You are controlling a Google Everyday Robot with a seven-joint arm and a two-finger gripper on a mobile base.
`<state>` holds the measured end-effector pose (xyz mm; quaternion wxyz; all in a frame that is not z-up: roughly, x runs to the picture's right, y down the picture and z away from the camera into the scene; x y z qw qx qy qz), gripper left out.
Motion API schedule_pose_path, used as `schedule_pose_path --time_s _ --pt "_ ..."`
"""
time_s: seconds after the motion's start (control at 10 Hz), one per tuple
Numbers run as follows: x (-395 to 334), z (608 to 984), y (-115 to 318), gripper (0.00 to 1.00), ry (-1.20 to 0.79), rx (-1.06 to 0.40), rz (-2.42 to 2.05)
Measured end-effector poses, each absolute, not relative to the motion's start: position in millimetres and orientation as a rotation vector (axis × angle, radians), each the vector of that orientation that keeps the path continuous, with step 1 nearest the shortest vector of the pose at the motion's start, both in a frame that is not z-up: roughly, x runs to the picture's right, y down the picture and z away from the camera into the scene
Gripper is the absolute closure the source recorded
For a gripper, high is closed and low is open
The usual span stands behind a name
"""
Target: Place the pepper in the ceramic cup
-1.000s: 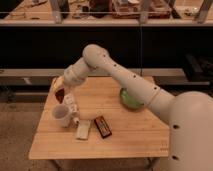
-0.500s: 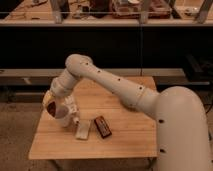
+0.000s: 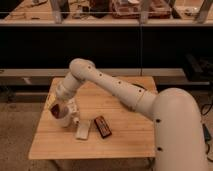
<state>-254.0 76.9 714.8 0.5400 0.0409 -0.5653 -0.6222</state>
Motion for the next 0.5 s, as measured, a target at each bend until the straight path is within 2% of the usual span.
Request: schedule_pose_path --time_s 0.5 --pt "-248.4 729.0 82.9 1.00 -1.290 0.063 -1.545"
